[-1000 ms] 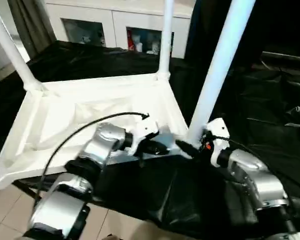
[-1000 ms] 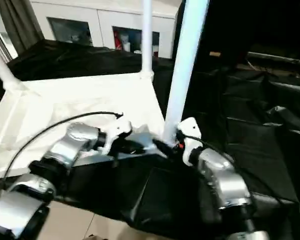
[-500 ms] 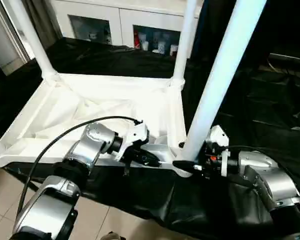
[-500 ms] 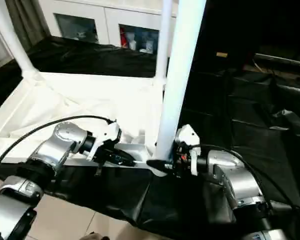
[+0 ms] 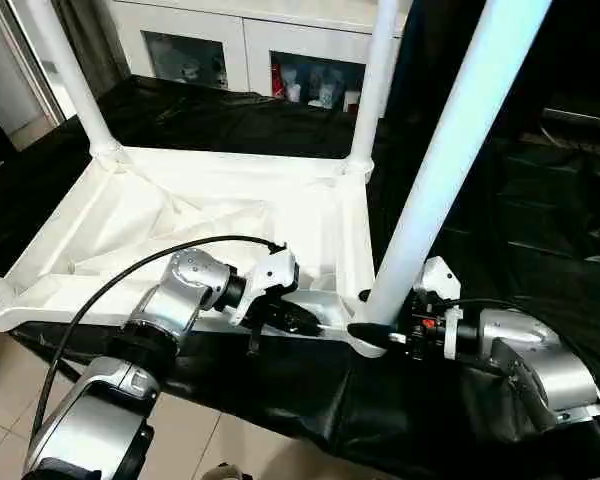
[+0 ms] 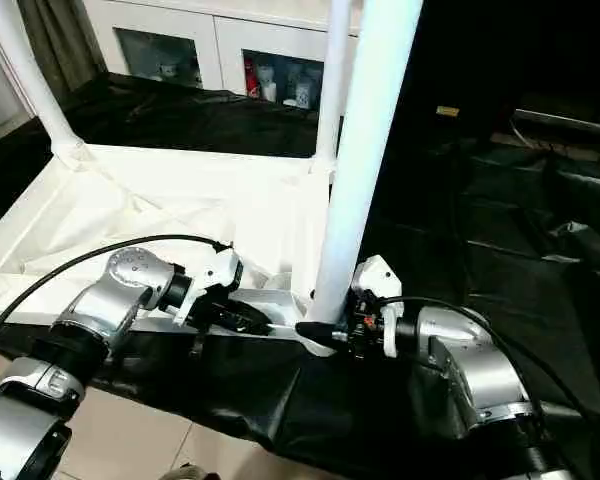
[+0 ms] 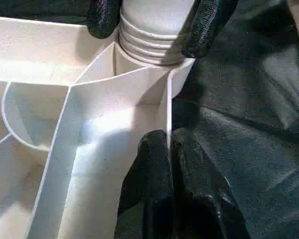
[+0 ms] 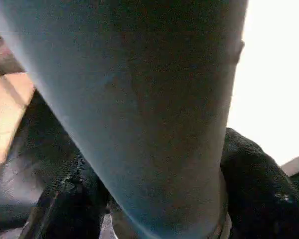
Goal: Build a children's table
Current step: Rotate leg to tighten
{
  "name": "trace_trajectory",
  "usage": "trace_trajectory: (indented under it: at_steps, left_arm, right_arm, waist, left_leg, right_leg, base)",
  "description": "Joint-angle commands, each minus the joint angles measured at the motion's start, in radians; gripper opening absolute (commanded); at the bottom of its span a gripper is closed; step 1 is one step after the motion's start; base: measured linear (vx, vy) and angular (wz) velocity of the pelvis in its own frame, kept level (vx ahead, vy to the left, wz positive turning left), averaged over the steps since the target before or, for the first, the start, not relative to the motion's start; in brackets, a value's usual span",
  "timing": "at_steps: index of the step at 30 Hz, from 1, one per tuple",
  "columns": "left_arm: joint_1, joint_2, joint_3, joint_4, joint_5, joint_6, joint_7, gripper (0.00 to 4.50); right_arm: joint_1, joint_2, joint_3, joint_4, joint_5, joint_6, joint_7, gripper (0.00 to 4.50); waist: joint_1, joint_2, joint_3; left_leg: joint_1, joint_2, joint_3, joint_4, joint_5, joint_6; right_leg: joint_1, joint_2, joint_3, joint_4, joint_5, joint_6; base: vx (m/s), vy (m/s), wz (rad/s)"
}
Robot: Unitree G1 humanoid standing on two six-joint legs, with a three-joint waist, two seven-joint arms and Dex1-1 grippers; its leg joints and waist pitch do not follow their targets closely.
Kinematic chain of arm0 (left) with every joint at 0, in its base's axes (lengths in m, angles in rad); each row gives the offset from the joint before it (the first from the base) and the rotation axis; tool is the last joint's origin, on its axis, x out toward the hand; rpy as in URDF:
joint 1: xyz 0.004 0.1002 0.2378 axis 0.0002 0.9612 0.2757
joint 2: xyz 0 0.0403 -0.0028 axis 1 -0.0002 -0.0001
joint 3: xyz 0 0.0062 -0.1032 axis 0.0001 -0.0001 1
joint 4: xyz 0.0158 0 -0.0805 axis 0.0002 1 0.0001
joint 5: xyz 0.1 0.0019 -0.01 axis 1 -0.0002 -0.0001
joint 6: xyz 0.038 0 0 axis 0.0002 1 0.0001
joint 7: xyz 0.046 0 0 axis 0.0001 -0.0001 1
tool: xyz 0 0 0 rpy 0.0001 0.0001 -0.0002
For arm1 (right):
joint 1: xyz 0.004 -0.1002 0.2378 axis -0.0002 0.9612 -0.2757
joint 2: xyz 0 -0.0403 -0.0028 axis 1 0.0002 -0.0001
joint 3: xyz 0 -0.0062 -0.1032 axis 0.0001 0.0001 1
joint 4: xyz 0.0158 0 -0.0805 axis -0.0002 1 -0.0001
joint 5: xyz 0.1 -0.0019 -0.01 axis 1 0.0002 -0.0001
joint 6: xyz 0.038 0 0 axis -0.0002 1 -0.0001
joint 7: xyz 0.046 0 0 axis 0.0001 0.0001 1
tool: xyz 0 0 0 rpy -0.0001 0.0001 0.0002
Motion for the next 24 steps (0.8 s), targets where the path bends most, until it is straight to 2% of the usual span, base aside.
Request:
trace_trajectory:
  at_steps: [1,2,3,4,5,6,7,9,12,14,15,16,18,19,20,23,24]
  left_arm:
    - [-0.003,-0.031,0.031,0.045,-0.003,0.021,0.125,0.00]
    - [-0.003,-0.031,0.031,0.045,-0.003,0.021,0.125,0.00]
    - [-0.014,-0.048,0.040,0.057,0.001,0.024,0.172,0.00]
    - [-0.027,-0.074,0.045,0.074,0.007,0.027,0.224,0.00]
    - [-0.039,-0.102,0.048,0.091,0.017,0.027,0.284,0.00]
    - [-0.040,-0.104,0.048,0.091,0.018,0.027,0.287,0.00]
    - [-0.052,-0.148,0.047,0.103,0.026,0.036,0.349,0.00]
    - [-0.056,-0.162,0.046,0.106,0.028,0.039,0.367,0.00]
    - [-0.052,-0.232,0.018,0.088,0.030,0.052,0.386,0.00]
    - [-0.049,-0.237,0.012,0.082,0.029,0.051,0.377,0.00]
    - [-0.047,-0.240,0.009,0.077,0.026,0.053,0.367,0.00]
    - [-0.043,-0.238,0.003,0.073,0.026,0.051,0.350,0.00]
    - [-0.048,-0.235,-0.001,0.092,0.035,0.038,0.340,0.00]
    - [-0.051,-0.233,-0.001,0.102,0.040,0.032,0.339,0.00]
    - [-0.055,-0.228,-0.001,0.114,0.047,0.027,0.340,0.00]
    - [-0.056,-0.211,-0.002,0.118,0.047,0.025,0.314,0.00]
    - [-0.056,-0.204,-0.003,0.116,0.046,0.026,0.301,0.00]
  right_arm:
    - [0.012,0.032,0.018,0.010,-0.013,0.007,-0.039,2.68]
    - [0.012,0.032,0.018,0.010,-0.013,0.007,-0.039,2.68]
    - [0.006,0.087,-0.007,0.040,-0.030,0.018,-0.153,2.68]
    - [0.000,0.126,-0.024,0.061,-0.041,0.026,-0.233,2.68]
    - [-0.003,0.169,-0.042,0.080,-0.054,0.038,-0.325,2.68]
    - [-0.003,0.172,-0.043,0.081,-0.054,0.039,-0.331,2.67]
    - [-0.010,0.232,-0.068,0.101,-0.065,0.057,-0.452,2.67]
    - [-0.011,0.250,-0.075,0.105,-0.068,0.062,-0.487,2.67]
    - [-0.040,0.346,-0.102,0.144,-0.063,0.076,-0.619,2.67]
    - [-0.044,0.354,-0.100,0.146,-0.067,0.075,-0.624,2.67]
    - [-0.045,0.357,-0.093,0.141,-0.069,0.077,-0.615,2.67]
    - [-0.047,0.351,-0.081,0.135,-0.080,0.065,-0.599,2.67]
    - [-0.050,0.347,-0.076,0.126,-0.093,0.046,-0.594,2.67]
    - [-0.049,0.346,-0.076,0.121,-0.093,0.040,-0.593,3.02]
    - [-0.045,0.339,-0.084,0.103,-0.073,0.052,-0.576,3.23]
    - [-0.032,0.288,-0.068,0.066,-0.064,0.059,-0.502,3.46]
    - [-0.028,0.269,-0.060,0.055,-0.064,0.059,-0.475,3.71]
  waist:
    - [-0.005,-0.024,-0.045]
    - [-0.005,-0.025,-0.043]
    - [-0.006,-0.031,-0.042]
    - [-0.006,-0.024,-0.042]
    - [-0.009,-0.023,-0.041]
    - [-0.014,-0.025,-0.041]
    - [-0.020,-0.027,-0.040]
    - [-0.025,-0.030,-0.040]
    - [-0.031,-0.028,-0.041]
    - [-0.032,-0.027,-0.042]
    - [-0.031,-0.012,-0.042]
    - [-0.035,-0.010,-0.043]
    - [-0.037,-0.015,-0.046]
    - [-0.039,-0.007,-0.046]
    - [-0.041,-0.005,-0.047]
    - [-0.041,-0.009,-0.049]
    - [-0.041,-0.009,-0.049]
  left_leg:
    - [0.008,0.043,-0.019,-0.064,-0.211,0.049]
    - [0.011,0.043,-0.019,-0.066,-0.223,0.040]
    - [0.010,0.043,-0.019,-0.067,-0.226,0.039]
    - [0.014,0.043,-0.021,-0.070,-0.240,0.027]
    - [0.015,0.043,-0.022,-0.072,-0.249,0.018]
    - [0.013,0.043,-0.026,-0.077,-0.260,-0.004]
    - [0.015,0.044,-0.029,-0.081,-0.286,-0.020]
    - [0.016,0.041,-0.028,-0.080,-0.294,-0.018]
    - [0.014,0.039,-0.029,-0.080,-0.304,-0.002]
    - [0.011,0.039,-0.029,-0.080,-0.299,0.001]
    - [0.013,0.039,-0.031,-0.081,-0.302,-0.001]
    - [0.011,0.038,-0.030,-0.081,-0.303,-0.001]
    - [0.010,0.037,-0.028,-0.080,-0.300,0.004]
    - [0.009,0.036,-0.028,-0.079,-0.298,0.006]
    - [0.008,0.035,-0.028,-0.079,-0.297,0.008]
    - [0.009,0.036,-0.027,-0.075,-0.291,0.024]
    - [0.009,0.036,-0.026,-0.075,-0.282,0.030]
  right_leg:
    - [0.030,-0.071,0.039,-0.082,-0.268,-0.203]
    - [0.029,-0.071,0.040,-0.087,-0.303,-0.190]
    - [0.028,-0.070,0.040,-0.088,-0.315,-0.183]
    - [0.022,-0.072,0.041,-0.091,-0.346,-0.174]
    - [0.019,-0.070,0.042,-0.093,-0.358,-0.170]
    - [0.022,-0.070,0.039,-0.092,-0.372,-0.161]
    - [0.021,-0.071,0.038,-0.096,-0.385,-0.150]
    - [0.020,-0.070,0.040,-0.097,-0.382,-0.148]
    - [0.017,-0.073,0.042,-0.101,-0.384,-0.148]
    - [0.020,-0.070,0.041,-0.099,-0.351,-0.147]
    - [0.019,-0.071,0.042,-0.098,-0.340,-0.150]
    - [0.021,-0.068,0.042,-0.097,-0.308,-0.156]
    - [0.024,-0.066,0.042,-0.095,-0.275,-0.163]
    - [0.024,-0.067,0.042,-0.095,-0.263,-0.169]
    - [0.027,-0.066,0.041,-0.095,-0.258,-0.171]
    - [0.029,-0.067,0.040,-0.096,-0.263,-0.173]
    - [0.030,-0.066,0.041,-0.095,-0.253,-0.175]
  base:
    - [0.000,0.000,0.00]
    - [0.000,0.000,0.00]
    - [0.000,0.000,0.00]
    - [0.000,0.000,0.00]
    - [0.000,0.000,0.00]
    - [0.000,0.000,0.00]
    - [0.000,0.000,0.00]
    - [0.000,0.000,0.00]
    - [0.000,0.000,0.00]
    - [0.000,0.000,0.00]
    - [0.000,0.000,0.00]
    - [0.000,0.000,0.00]
    - [0.000,0.000,0.00]
    - [0.000,0.000,0.00]
    - [0.000,0.000,0.00]
    - [0.000,0.000,0.00]
    - [0.000,0.000,0.00]
